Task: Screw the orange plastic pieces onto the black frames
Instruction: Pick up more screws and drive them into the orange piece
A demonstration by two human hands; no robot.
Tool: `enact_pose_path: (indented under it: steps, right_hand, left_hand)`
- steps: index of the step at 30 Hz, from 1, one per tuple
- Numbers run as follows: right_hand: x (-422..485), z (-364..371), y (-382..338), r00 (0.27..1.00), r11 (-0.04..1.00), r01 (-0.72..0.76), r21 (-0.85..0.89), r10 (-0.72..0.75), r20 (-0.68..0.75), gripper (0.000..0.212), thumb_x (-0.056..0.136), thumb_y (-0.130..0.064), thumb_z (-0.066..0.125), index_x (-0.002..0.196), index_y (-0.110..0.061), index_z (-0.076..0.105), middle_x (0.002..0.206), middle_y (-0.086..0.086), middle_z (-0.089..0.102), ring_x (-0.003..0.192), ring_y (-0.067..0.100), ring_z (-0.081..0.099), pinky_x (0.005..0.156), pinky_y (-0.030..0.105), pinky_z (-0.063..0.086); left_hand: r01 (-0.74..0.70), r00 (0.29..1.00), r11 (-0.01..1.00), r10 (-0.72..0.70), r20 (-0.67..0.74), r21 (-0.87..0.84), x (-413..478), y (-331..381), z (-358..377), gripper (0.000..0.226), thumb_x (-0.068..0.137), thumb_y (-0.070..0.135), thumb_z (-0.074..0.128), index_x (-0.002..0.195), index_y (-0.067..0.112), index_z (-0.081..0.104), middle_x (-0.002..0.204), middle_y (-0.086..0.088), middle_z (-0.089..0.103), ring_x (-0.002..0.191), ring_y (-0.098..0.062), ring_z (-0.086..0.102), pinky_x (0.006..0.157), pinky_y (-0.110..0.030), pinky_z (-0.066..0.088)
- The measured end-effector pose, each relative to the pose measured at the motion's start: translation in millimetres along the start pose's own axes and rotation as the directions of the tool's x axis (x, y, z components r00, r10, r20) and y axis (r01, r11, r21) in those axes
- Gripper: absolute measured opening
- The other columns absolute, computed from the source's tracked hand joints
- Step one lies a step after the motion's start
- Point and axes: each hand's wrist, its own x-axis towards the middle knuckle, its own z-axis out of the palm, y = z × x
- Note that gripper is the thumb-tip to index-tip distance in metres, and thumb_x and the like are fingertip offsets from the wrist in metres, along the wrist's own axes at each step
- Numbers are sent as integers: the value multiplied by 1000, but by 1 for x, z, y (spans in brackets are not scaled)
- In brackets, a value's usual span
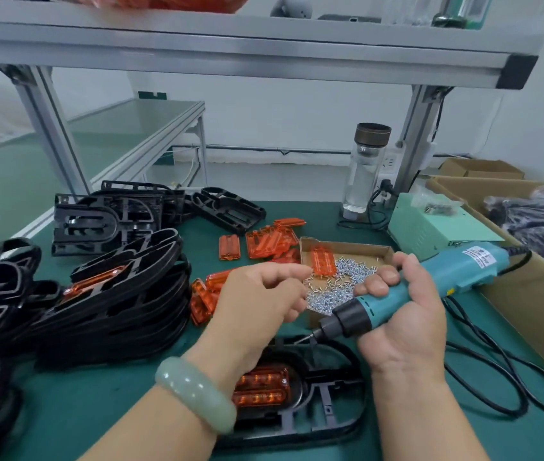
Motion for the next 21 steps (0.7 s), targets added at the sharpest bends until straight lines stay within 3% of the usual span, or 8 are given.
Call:
enact_pose_path:
  steps: [6,9,16,21]
  right_hand:
    - [-15,8,5,999,998,43,51,-43,6,13,96,-20,54,83,-21,51,59,-10,45,46,5,43,54,19,42]
    - [-21,14,9,998,997,60,55,-59,-9,13,96,-21,54,83,-22,51,59,-10,46,45,4,43,54,18,43]
    - [-38,21,19,994,994,83,68,-78,-75,19,96,-21,55,78,-22,49,59,-11,47,46,5,44,55,18,45]
    - [-47,17,28,996,995,50,90,-44,-72,27,96,-22,55,69,-23,57,60,-10,47,46,5,44,55,19,45]
  left_hand:
    - [-18,987,990,-5,-161,-143,-52,-20,-50,35,79,-4,67,82,30,74,72,-6,71,66,-16,69,56,-17,51]
    - [-15,978,969,-37,-206,-248,-62,-24,-61,29,77,-3,68,80,25,75,74,-11,71,68,-19,70,55,-18,52]
    - [21,984,951,-73,-161,-307,-73,-28,-67,28,77,-7,67,74,19,76,65,-6,67,58,-12,64,50,-16,49]
    - [50,990,943,-92,-111,-328,-77,-31,-66,21,72,4,71,81,23,76,67,-7,67,59,-13,64,52,-17,50]
